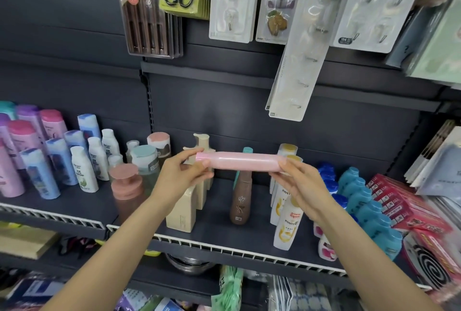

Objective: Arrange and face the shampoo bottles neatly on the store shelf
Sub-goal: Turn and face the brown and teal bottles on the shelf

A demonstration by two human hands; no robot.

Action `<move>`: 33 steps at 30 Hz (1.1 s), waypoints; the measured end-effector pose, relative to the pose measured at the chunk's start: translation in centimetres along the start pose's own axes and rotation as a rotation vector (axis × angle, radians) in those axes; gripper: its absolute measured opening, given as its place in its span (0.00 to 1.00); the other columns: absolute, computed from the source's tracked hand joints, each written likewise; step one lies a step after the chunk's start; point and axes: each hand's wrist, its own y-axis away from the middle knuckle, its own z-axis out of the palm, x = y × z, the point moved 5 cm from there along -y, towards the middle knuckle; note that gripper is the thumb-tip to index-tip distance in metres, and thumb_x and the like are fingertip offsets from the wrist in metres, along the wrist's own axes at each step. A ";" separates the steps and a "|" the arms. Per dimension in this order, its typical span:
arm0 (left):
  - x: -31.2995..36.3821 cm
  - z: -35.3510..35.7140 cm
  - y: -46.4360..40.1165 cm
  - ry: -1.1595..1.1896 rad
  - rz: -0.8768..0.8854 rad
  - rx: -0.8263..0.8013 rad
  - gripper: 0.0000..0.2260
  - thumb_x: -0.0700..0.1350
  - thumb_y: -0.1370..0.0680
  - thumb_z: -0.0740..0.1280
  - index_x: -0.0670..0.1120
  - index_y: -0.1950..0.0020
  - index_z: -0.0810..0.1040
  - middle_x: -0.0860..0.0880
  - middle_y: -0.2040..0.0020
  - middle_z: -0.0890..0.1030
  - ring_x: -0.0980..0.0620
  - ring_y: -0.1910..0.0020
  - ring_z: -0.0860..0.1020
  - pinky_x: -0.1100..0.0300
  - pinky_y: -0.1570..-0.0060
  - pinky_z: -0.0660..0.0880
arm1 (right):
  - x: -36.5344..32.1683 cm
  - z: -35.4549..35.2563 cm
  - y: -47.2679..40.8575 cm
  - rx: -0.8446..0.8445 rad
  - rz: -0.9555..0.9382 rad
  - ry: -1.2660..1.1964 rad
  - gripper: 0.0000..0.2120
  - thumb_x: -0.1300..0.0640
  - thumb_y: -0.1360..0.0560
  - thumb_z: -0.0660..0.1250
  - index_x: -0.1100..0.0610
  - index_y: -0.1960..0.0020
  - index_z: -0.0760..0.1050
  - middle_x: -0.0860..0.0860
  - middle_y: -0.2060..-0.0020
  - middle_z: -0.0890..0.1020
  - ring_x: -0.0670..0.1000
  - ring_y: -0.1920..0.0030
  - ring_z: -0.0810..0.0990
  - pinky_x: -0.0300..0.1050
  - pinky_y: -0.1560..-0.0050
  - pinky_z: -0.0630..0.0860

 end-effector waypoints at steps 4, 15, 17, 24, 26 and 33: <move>0.1 0.2 -0.2 0.048 0.022 -0.008 0.10 0.40 0.22 0.65 0.40 0.41 0.75 0.49 0.55 0.83 0.49 0.56 0.84 0.59 0.47 0.79 | -0.9 -0.3 -0.1 -0.046 -0.041 -0.021 0.18 0.67 0.25 0.64 0.60 0.36 0.73 0.54 0.41 0.80 0.51 0.40 0.78 0.38 0.46 0.78; -1.9 1.2 0.0 0.195 -0.080 -0.168 0.17 0.31 0.24 0.64 0.41 0.35 0.72 0.43 0.39 0.79 0.49 0.41 0.78 0.61 0.42 0.76 | -3.9 0.5 1.1 -0.167 -0.235 0.049 0.31 0.55 0.36 0.71 0.50 0.33 0.70 0.47 0.37 0.78 0.46 0.35 0.74 0.43 0.35 0.71; -2.2 1.4 -0.1 0.192 -0.092 -0.187 0.18 0.31 0.24 0.64 0.41 0.35 0.72 0.43 0.39 0.78 0.50 0.43 0.79 0.60 0.44 0.77 | -4.6 0.8 1.1 -0.176 -0.269 0.056 0.27 0.57 0.31 0.69 0.51 0.33 0.70 0.48 0.37 0.78 0.47 0.36 0.75 0.45 0.37 0.74; -2.8 1.9 -0.1 0.196 -0.123 -0.183 0.18 0.31 0.24 0.64 0.40 0.35 0.72 0.41 0.40 0.79 0.46 0.46 0.81 0.57 0.43 0.77 | -5.7 1.7 0.8 -0.175 -0.319 0.112 0.28 0.51 0.34 0.71 0.48 0.34 0.72 0.46 0.39 0.79 0.46 0.37 0.76 0.43 0.41 0.76; -2.8 1.7 -0.1 0.177 -0.117 -0.176 0.19 0.33 0.24 0.64 0.42 0.33 0.72 0.43 0.41 0.80 0.47 0.46 0.81 0.59 0.45 0.78 | -5.4 1.2 0.5 -0.131 -0.303 0.092 0.28 0.53 0.33 0.70 0.49 0.34 0.72 0.46 0.40 0.80 0.46 0.38 0.77 0.44 0.42 0.77; -0.3 1.4 -0.2 -0.157 0.088 -0.110 0.19 0.37 0.26 0.70 0.52 0.38 0.76 0.52 0.43 0.81 0.62 0.51 0.80 0.64 0.44 0.74 | -2.4 -0.7 -0.7 0.079 -0.124 -0.027 0.18 0.62 0.23 0.64 0.58 0.34 0.72 0.55 0.40 0.79 0.51 0.44 0.81 0.42 0.47 0.79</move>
